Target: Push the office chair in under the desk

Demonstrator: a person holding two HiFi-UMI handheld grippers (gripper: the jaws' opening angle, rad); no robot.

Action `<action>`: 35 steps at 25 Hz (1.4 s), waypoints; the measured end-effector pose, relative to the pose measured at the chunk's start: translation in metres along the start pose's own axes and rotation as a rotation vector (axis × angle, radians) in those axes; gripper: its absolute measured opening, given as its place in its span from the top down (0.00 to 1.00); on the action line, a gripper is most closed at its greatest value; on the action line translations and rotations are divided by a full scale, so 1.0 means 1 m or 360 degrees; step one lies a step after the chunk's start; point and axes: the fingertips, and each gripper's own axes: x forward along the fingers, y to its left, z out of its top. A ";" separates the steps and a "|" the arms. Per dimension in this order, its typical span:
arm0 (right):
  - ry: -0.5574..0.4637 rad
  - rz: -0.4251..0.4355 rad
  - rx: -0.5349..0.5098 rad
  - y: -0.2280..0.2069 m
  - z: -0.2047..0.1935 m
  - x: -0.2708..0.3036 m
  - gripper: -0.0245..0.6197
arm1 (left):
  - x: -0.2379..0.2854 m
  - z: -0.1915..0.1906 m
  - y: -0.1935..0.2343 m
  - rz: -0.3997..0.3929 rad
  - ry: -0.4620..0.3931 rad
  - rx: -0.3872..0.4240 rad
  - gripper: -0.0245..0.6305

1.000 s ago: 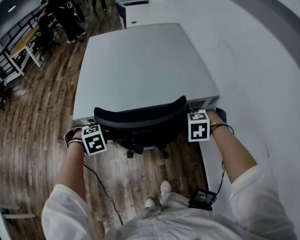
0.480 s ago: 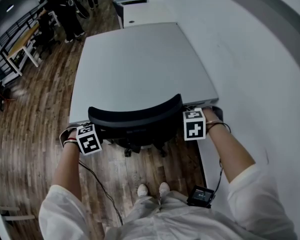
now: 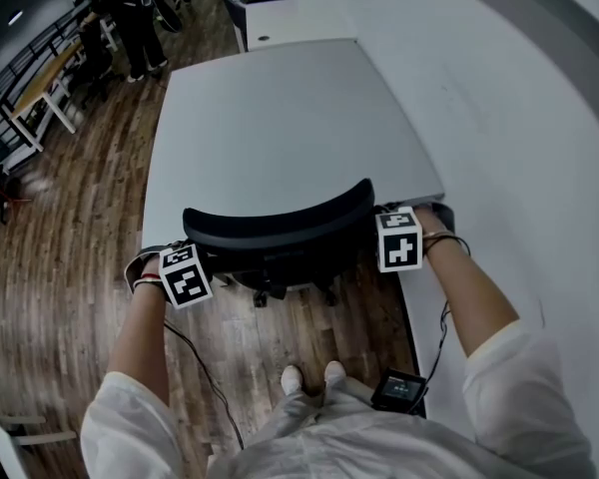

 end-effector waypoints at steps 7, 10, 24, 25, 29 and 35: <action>-0.0008 0.0005 -0.0007 -0.036 -0.002 0.003 0.74 | -0.001 0.005 0.033 -0.0008 0.0008 -0.0013 0.73; -0.0016 -0.0002 -0.0010 -0.054 -0.003 0.007 0.74 | 0.002 0.007 0.050 -0.0005 0.0005 -0.0015 0.73; -0.0035 -0.0031 -0.0002 -0.086 0.002 0.014 0.74 | 0.006 0.005 0.085 0.0025 0.0001 -0.0012 0.73; -0.0044 -0.0030 0.0000 -0.087 0.003 0.014 0.74 | 0.006 0.004 0.087 0.0023 0.0001 -0.0007 0.73; -0.0074 -0.0014 -0.0001 -0.086 0.005 0.015 0.74 | 0.007 0.003 0.088 0.0008 -0.0012 0.0000 0.73; -0.0075 -0.0016 0.0001 -0.086 0.005 0.017 0.74 | 0.009 0.004 0.087 0.0005 -0.0022 0.0000 0.73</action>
